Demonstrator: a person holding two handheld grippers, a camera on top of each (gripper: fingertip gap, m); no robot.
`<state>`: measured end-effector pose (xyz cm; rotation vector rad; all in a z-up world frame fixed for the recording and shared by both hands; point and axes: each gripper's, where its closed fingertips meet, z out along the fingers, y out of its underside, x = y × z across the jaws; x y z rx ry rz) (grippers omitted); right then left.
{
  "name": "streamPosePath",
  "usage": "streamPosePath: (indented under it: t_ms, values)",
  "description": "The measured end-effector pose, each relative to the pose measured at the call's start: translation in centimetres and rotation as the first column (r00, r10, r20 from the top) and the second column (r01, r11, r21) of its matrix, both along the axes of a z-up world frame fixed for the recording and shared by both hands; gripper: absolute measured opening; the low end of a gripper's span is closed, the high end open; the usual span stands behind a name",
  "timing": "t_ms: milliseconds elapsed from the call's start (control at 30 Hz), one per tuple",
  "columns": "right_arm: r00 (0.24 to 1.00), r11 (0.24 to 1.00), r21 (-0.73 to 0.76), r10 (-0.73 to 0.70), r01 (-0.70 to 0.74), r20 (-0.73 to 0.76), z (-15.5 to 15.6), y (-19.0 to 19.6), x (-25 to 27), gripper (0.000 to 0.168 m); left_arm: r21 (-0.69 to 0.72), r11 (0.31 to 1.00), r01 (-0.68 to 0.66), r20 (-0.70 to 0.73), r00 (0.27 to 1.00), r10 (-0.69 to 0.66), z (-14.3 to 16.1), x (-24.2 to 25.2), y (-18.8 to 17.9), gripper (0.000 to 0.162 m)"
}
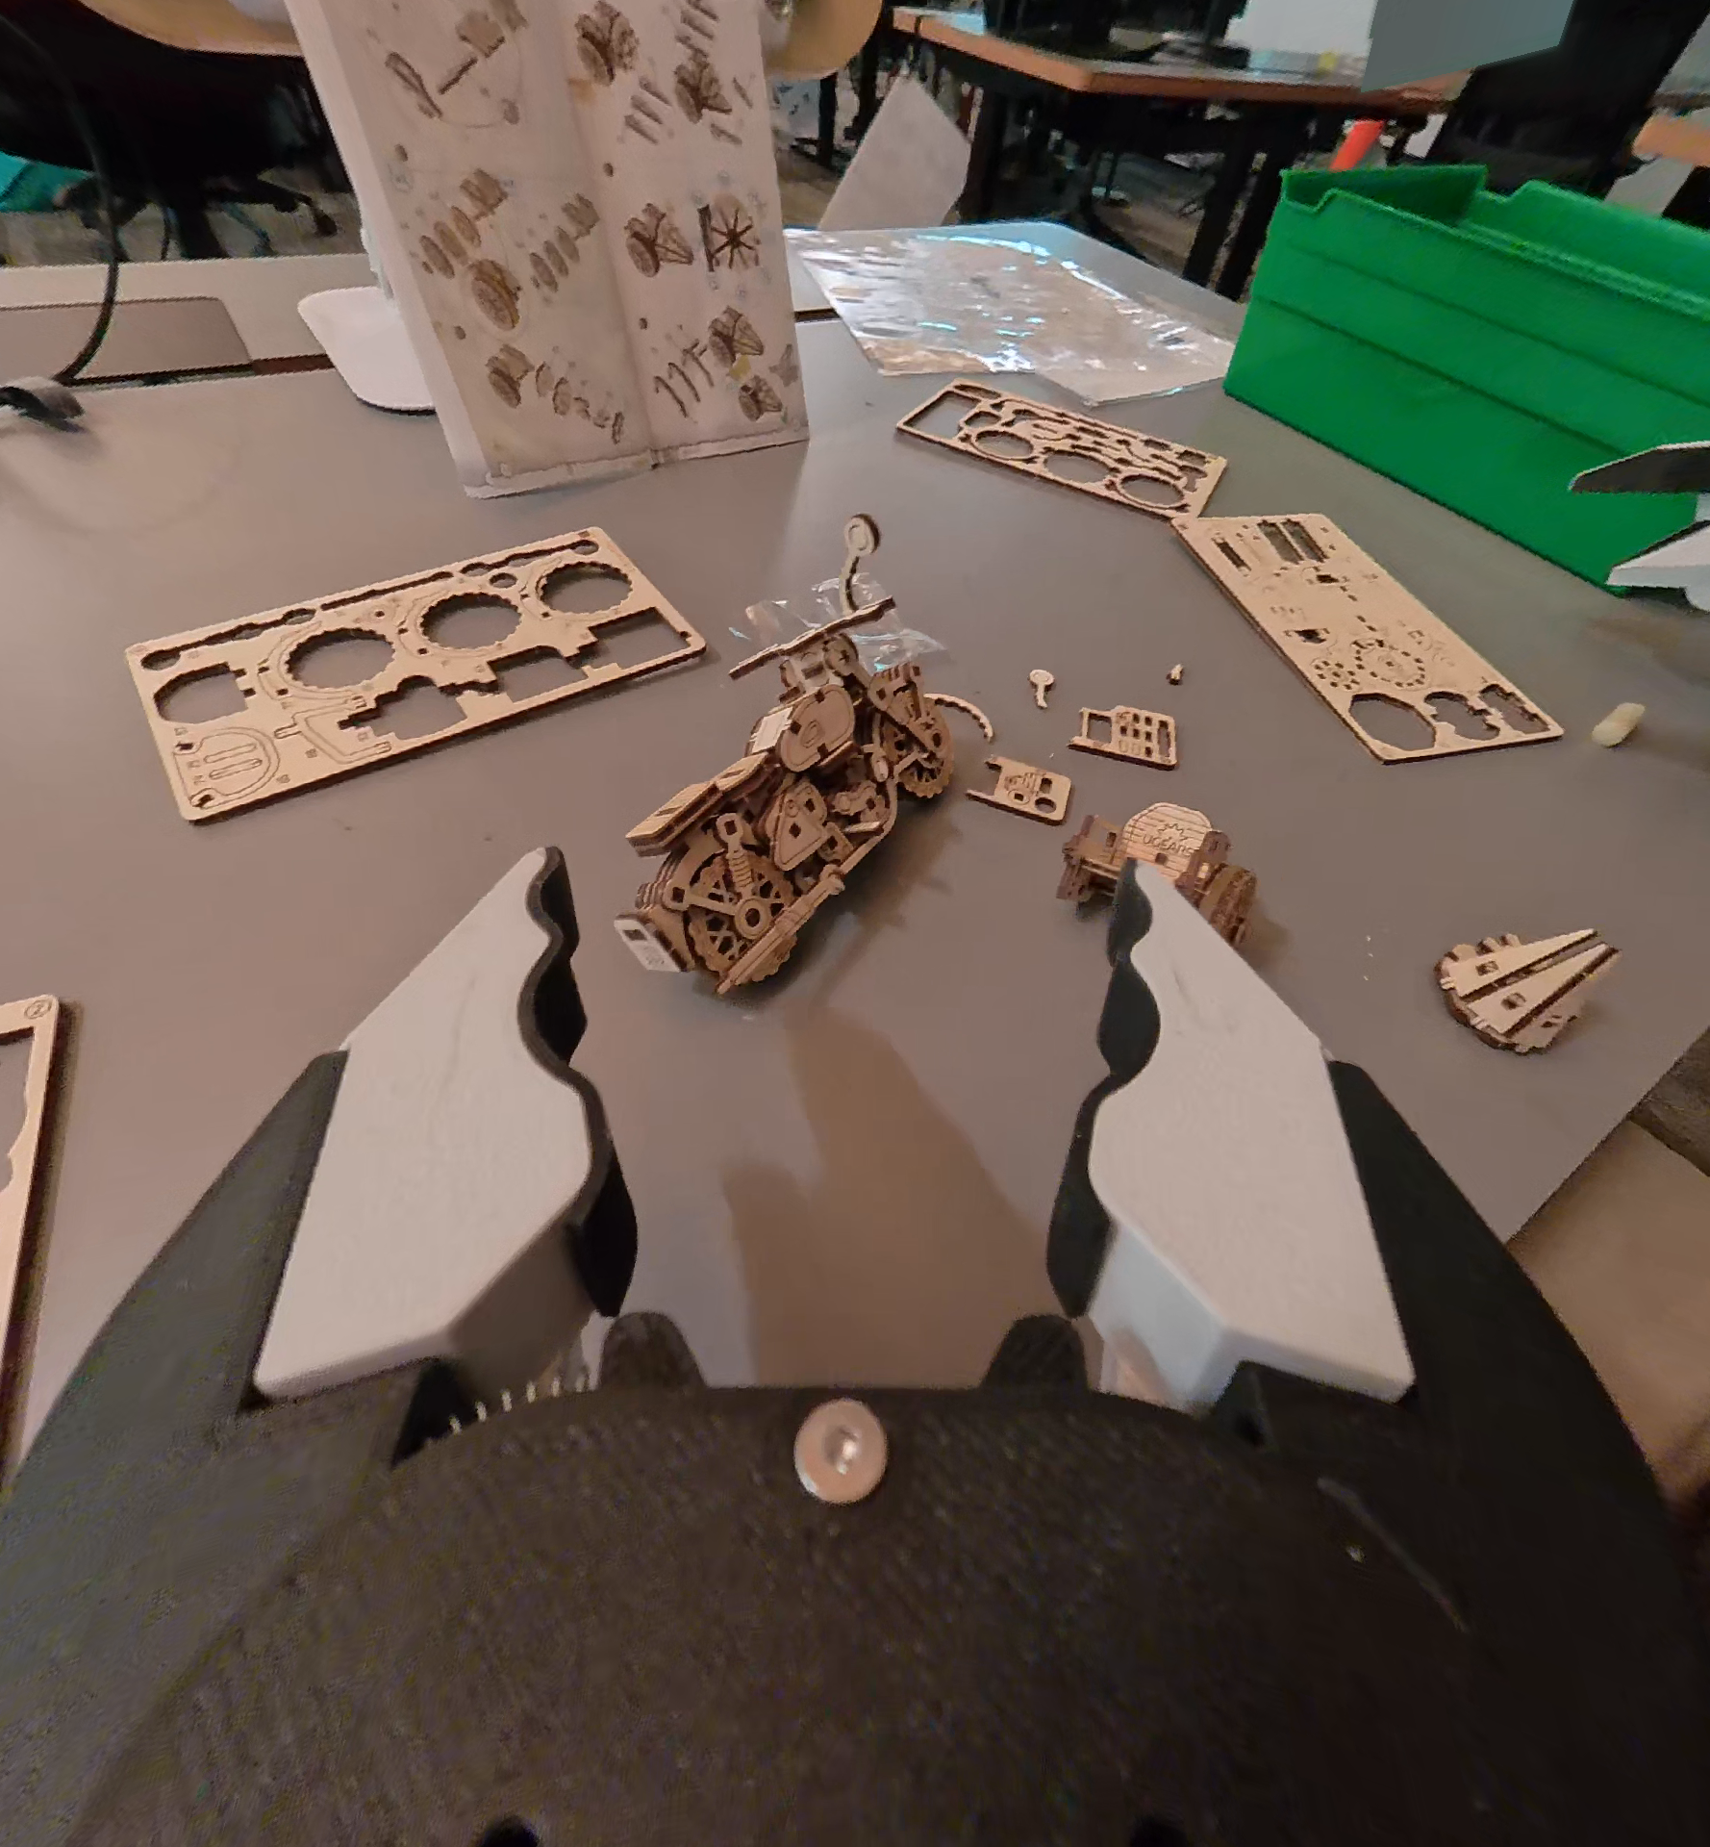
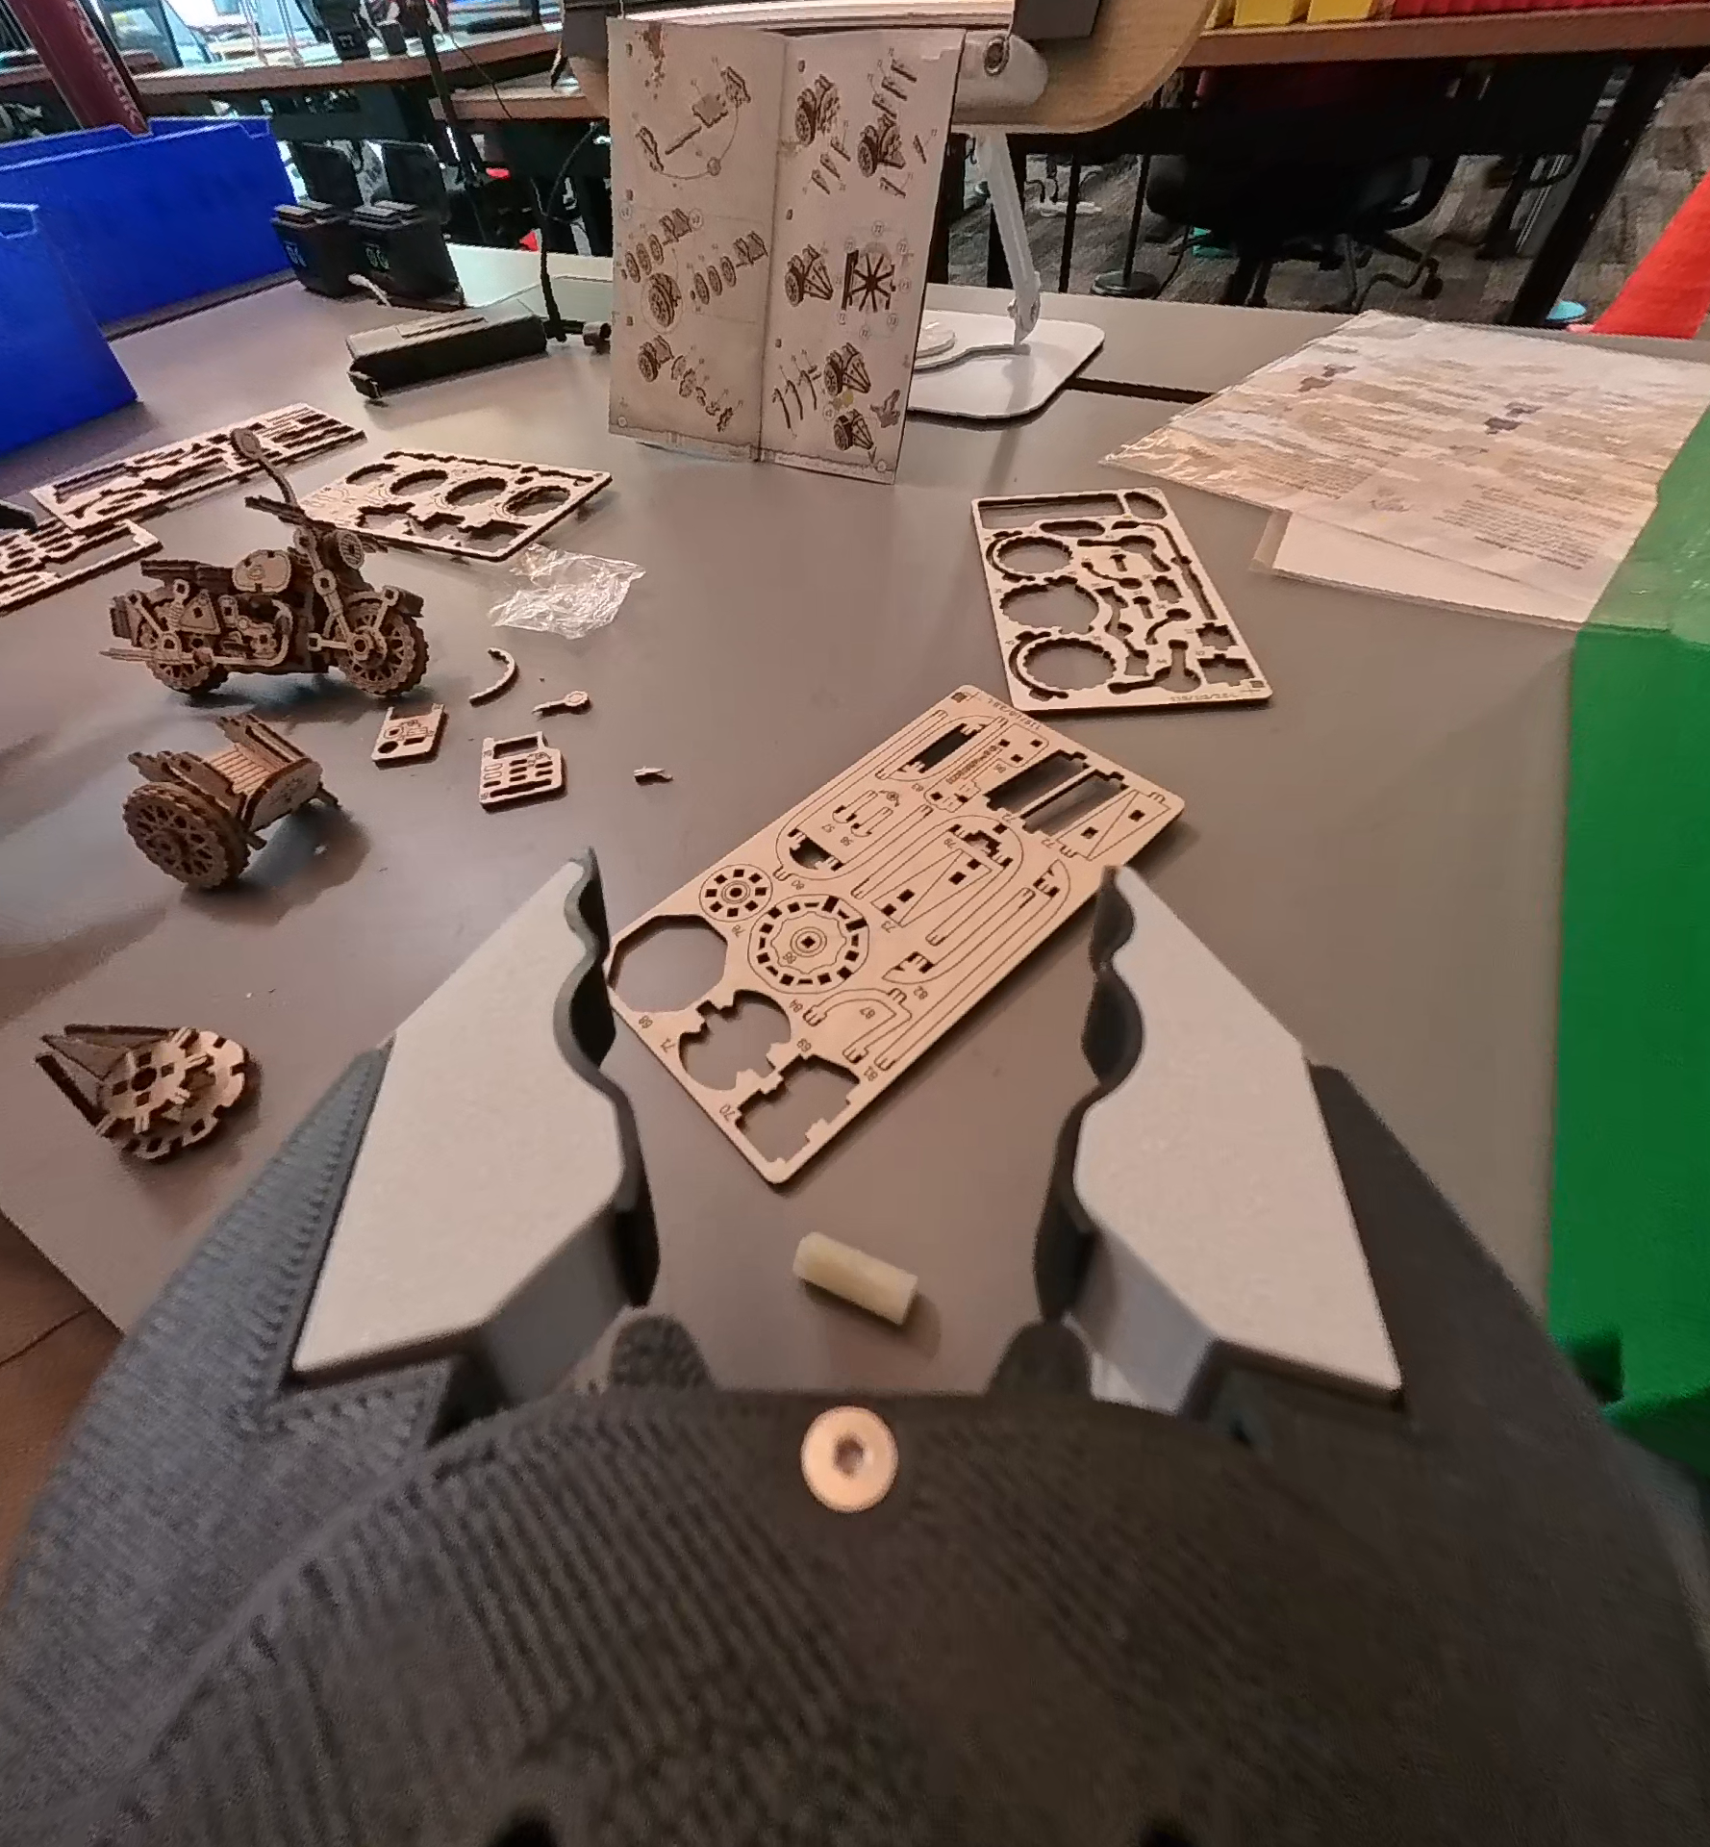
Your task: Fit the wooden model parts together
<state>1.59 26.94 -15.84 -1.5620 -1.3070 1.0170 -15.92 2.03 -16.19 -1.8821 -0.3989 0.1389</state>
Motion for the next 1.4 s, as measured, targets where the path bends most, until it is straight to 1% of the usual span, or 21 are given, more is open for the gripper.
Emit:
streamPosePath:
  t_ms: [133,167,233,267,300,433,500,600,667,733,800,833,900,967,1033,1067,1133,1200,1300,1333,1400]
  values:
    - [1.0,1.0,-0.003,0.002,-0.002,-0.002,0.0,0.0,0.0,0.095,-0.001,0.998,0.059,-0.021,0.998,-0.059,0.1,1.0,0.4,0.102]
    - [1.0,1.0,-0.003,0.003,-0.003,-0.002,0.0,0.0,0.0,0.095,0.012,0.994,0.112,-0.027,0.993,-0.112,0.3,1.9,0.7,0.096]
    - [1.0,1.0,-0.003,0.004,-0.004,-0.001,0.0,0.0,0.0,0.094,0.065,0.956,0.285,-0.016,0.958,-0.285,0.9,5.1,1.6,0.08]
    - [1.0,1.0,-0.004,0.005,-0.005,0.0,0.0,-0.1,0.0,0.094,0.085,0.933,0.35,0.001,0.936,-0.351,1.1,6.5,2.0,0.076]
    - [1.0,1.0,-0.006,0.005,-0.005,0.001,0.0,0.0,0.0,0.094,0.08,0.92,0.384,0.022,0.922,-0.387,0.9,7.3,2.4,0.078]
    - [1.0,1.0,-0.013,0.013,-0.013,0.0,0.0,-0.1,0.0,0.092,-0.063,0.902,0.428,0.167,0.895,-0.413,-1.9,7.8,4.3,0.097]
    - [1.0,1.0,-0.011,0.015,-0.015,-0.003,0.0,-0.2,0.0,0.091,-0.133,0.884,0.449,0.211,0.884,-0.417,-3.2,7.7,5.2,0.096]
    - [1.0,1.0,-0.006,0.016,-0.016,-0.003,0.0,-0.3,0.1,0.091,-0.224,0.858,0.463,0.269,0.875,-0.402,-4.9,7.3,6.5,0.084]
    - [1.0,1.0,-0.005,0.017,-0.017,-0.001,0.0,-0.3,0.2,0.091,-0.234,0.832,0.504,0.307,0.85,-0.428,-5.3,8.0,6.8,0.073]
    - [1.0,1.0,-0.009,0.018,-0.018,-0.001,0.0,-0.4,0.3,0.09,-0.204,0.837,0.508,0.29,0.848,-0.444,-4.7,8.2,6.6,0.062]
    - [1.0,1.0,-0.012,0.016,-0.016,-0.004,0.1,-0.3,0.5,0.09,-0.144,0.857,0.494,0.253,0.856,-0.451,-3.3,7.7,5.8,0.05]
    - [1.0,1.0,-0.014,0.015,-0.015,-0.005,0.1,-0.3,0.5,0.09,-0.081,0.869,0.488,0.221,0.859,-0.461,-1.9,7.3,5.3,0.05]
    - [1.0,1.0,-0.023,0.014,-0.014,-0.008,0.1,-0.2,0.6,0.09,0.094,0.881,0.464,0.145,0.869,-0.473,2.0,6.0,3.8,0.05]
    - [1.0,0.999,-0.033,0.017,-0.017,-0.008,0.1,-0.2,0.6,0.089,0.295,0.877,0.379,0.09,0.903,-0.421,6.2,3.4,1.7,0.05]
    - [1.0,0.999,-0.038,0.021,-0.021,-0.004,0.0,-0.2,0.5,0.089,0.433,0.862,0.263,0.096,0.938,-0.334,8.5,0.5,-0.7,0.049]
    - [1.0,0.999,-0.039,0.022,-0.022,-0.002,-0.1,-0.2,0.5,0.089,0.46,0.861,0.218,0.106,0.949,-0.297,8.8,-0.7,-1.7,0.049]
    - [1.0,0.999,-0.04,0.023,-0.023,0.002,-0.1,-0.2,0.4,0.088,0.462,0.873,0.157,0.11,0.967,-0.232,8.5,-2.1,-3.0,0.049]
    - [1.0,0.999,-0.043,0.026,-0.025,0.007,-0.2,-0.2,0.4,0.087,0.466,0.874,0.136,0.106,0.972,-0.208,8.1,-2.4,-3.2,0.049]
    - [1.0,0.999,-0.046,0.024,-0.023,0.011,-0.3,-0.2,0.4,0.086,0.448,0.871,0.201,0.129,0.95,-0.285,7.1,-0.7,-1.6,0.049]
    - [1.0,0.999,-0.046,0.024,-0.023,0.011,-0.3,-0.2,0.4,0.086,0.408,0.879,0.246,0.138,0.935,-0.326,6.3,0.3,-0.8,0.049]
    - [1.0,0.999,-0.046,0.026,-0.026,0.009,-0.3,-0.2,0.4,0.085,0.265,0.91,0.32,0.149,0.919,-0.366,3.8,2.1,0.8,0.05]
